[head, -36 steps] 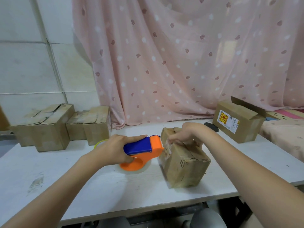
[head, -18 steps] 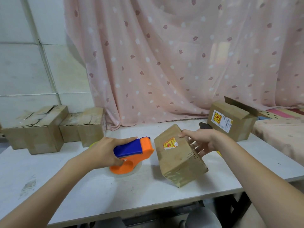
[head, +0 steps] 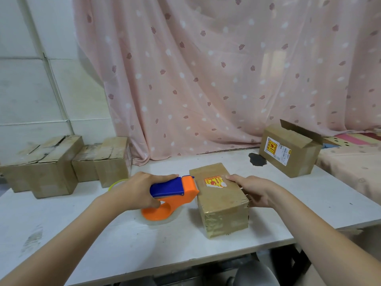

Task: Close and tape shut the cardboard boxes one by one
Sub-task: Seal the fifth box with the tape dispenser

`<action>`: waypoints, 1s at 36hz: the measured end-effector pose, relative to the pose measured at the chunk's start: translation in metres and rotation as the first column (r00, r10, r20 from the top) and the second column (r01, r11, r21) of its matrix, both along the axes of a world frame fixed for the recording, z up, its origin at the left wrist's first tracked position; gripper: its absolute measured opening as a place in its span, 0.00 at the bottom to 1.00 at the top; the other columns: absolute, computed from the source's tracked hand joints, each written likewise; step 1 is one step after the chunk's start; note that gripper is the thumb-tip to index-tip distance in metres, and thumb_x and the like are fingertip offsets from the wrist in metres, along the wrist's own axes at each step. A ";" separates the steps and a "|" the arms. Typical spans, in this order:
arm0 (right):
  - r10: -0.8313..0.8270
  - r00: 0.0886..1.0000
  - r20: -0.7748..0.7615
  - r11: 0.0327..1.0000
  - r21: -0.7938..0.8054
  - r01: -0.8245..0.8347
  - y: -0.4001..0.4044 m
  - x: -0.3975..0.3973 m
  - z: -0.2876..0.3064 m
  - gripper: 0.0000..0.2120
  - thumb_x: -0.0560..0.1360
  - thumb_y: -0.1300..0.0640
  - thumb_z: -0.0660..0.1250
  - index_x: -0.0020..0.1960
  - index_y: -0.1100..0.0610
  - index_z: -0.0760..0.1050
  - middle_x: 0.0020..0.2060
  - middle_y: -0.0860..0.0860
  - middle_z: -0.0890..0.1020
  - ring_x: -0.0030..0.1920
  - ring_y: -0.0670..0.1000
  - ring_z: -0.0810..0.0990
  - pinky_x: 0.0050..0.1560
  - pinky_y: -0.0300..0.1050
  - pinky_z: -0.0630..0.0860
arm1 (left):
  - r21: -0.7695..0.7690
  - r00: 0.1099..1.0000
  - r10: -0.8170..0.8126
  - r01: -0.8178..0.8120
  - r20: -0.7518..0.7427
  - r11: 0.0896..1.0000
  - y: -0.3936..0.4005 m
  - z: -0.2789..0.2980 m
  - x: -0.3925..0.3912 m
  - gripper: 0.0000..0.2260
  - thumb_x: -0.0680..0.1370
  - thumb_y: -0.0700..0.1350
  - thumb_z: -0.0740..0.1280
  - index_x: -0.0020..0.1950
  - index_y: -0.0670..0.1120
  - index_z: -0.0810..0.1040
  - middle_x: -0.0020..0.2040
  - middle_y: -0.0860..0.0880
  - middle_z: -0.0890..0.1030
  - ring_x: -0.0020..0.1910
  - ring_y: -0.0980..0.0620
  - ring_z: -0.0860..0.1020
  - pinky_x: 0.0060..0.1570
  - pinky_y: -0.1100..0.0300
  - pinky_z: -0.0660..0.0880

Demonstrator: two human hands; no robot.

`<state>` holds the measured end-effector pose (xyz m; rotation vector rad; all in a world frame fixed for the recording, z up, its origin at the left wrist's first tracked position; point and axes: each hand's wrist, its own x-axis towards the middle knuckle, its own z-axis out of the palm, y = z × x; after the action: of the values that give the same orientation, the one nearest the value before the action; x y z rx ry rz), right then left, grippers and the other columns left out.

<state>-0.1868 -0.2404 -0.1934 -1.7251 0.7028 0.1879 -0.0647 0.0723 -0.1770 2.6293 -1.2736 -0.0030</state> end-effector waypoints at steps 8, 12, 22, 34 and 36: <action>0.071 0.996 -0.058 0.913 -0.398 -0.088 0.022 -0.001 0.012 0.22 0.83 0.42 0.59 0.56 0.62 0.75 0.48 0.57 0.82 0.46 0.57 0.82 0.44 0.49 0.81 | -0.014 1.000 0.011 -0.011 0.000 1.000 -0.005 -0.001 -0.001 0.37 0.71 0.48 0.70 0.73 0.73 0.60 0.37 0.57 0.75 0.36 0.55 0.72 0.32 0.66 0.65; 0.250 0.966 0.064 0.402 -0.915 -0.043 0.049 -0.001 0.017 0.18 0.83 0.45 0.56 0.61 0.57 0.74 0.55 0.56 0.81 0.55 0.61 0.79 0.46 0.50 0.72 | -0.013 1.000 0.022 -0.022 0.007 1.000 -0.006 0.000 -0.003 0.37 0.71 0.48 0.70 0.74 0.72 0.60 0.36 0.58 0.74 0.35 0.57 0.71 0.31 0.66 0.62; 0.467 0.873 -0.140 0.250 -0.926 -0.282 0.092 -0.033 0.006 0.28 0.85 0.43 0.43 0.82 0.53 0.52 0.81 0.49 0.55 0.80 0.48 0.50 0.76 0.41 0.50 | -0.038 1.000 -0.001 0.001 -0.014 0.999 -0.001 0.001 0.000 0.37 0.71 0.48 0.71 0.72 0.74 0.59 0.37 0.59 0.75 0.35 0.56 0.72 0.32 0.67 0.65; 0.459 0.875 -0.153 0.240 -0.927 -0.288 0.091 -0.029 0.001 0.25 0.86 0.48 0.42 0.82 0.52 0.52 0.81 0.47 0.54 0.80 0.47 0.49 0.75 0.39 0.48 | -0.033 0.999 0.007 -0.008 -0.037 0.999 0.020 0.008 0.002 0.36 0.71 0.51 0.73 0.72 0.74 0.59 0.35 0.61 0.75 0.36 0.62 0.74 0.34 0.70 0.69; 0.462 0.875 -0.141 0.264 -0.921 -0.288 0.090 -0.029 0.001 0.25 0.86 0.48 0.42 0.82 0.52 0.52 0.81 0.47 0.54 0.80 0.47 0.49 0.75 0.39 0.49 | -0.026 0.999 0.008 -0.009 -0.033 1.000 0.030 0.006 0.004 0.36 0.71 0.51 0.73 0.69 0.77 0.59 0.35 0.65 0.76 0.37 0.65 0.73 0.34 0.70 0.68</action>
<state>-0.2161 -0.1509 -0.1926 -3.0164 0.1880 -0.0674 -0.0605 0.1023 -0.1714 2.6014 -1.2440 -0.0277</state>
